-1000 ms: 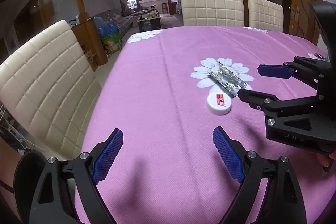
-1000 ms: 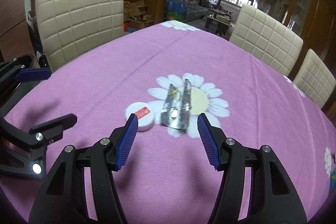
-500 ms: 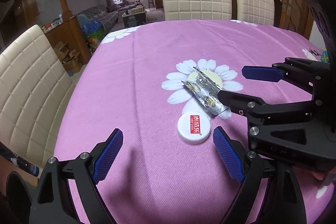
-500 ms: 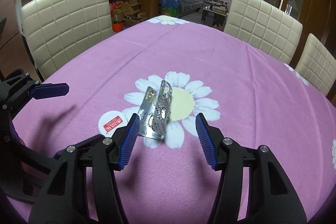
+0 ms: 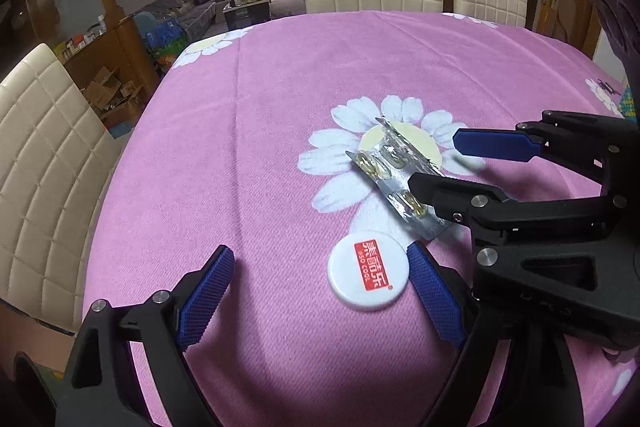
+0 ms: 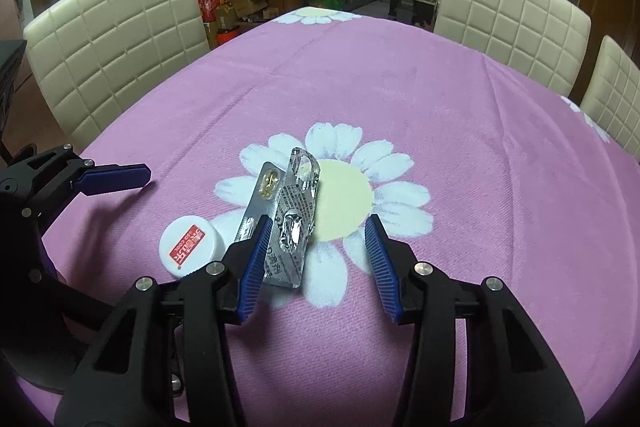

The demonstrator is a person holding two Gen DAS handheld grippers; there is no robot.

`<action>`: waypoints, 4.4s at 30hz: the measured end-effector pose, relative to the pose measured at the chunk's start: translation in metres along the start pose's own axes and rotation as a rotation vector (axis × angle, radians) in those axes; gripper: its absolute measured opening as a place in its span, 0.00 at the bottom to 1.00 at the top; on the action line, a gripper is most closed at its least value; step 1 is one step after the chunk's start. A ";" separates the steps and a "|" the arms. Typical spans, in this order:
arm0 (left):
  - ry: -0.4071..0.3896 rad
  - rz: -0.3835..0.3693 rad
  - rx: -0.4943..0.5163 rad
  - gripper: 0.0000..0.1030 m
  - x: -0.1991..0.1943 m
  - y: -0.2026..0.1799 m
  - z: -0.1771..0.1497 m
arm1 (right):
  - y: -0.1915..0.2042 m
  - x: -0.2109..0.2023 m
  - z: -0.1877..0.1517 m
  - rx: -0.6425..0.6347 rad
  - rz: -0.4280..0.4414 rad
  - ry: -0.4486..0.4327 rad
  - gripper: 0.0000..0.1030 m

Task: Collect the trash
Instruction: 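Move the right gripper to the silver blister pack and close on it, then grasp the white red-labelled tin with left gripper while right holds the blister pack, then carry the tin and blister pack over the black bin with both grippers, then open both grippers over the black bin to drop tin and blister pack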

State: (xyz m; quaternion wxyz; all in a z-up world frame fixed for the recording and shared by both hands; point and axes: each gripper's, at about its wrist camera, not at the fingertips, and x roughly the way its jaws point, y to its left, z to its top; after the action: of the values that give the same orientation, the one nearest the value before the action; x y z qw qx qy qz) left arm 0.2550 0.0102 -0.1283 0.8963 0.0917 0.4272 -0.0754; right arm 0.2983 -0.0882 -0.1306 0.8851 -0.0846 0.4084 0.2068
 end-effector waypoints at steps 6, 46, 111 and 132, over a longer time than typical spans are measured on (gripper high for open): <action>0.012 -0.029 -0.036 0.83 0.002 0.007 0.001 | -0.001 0.001 -0.001 0.014 0.048 0.012 0.38; -0.118 0.016 0.000 0.38 -0.069 0.011 -0.037 | 0.051 -0.055 -0.042 -0.166 -0.140 -0.035 0.06; -0.187 0.396 -0.315 0.38 -0.196 0.198 -0.193 | 0.326 -0.098 -0.025 -0.548 0.192 -0.165 0.07; -0.166 0.396 -0.435 0.38 -0.204 0.232 -0.230 | 0.360 -0.084 -0.024 -0.595 0.223 -0.130 0.07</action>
State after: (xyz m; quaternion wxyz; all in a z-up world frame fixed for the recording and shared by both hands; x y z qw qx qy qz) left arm 0.0040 0.3003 -0.0883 0.9241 -0.0272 0.3324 0.1867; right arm 0.0759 0.2035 -0.0760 0.8175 -0.2811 0.2794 0.4179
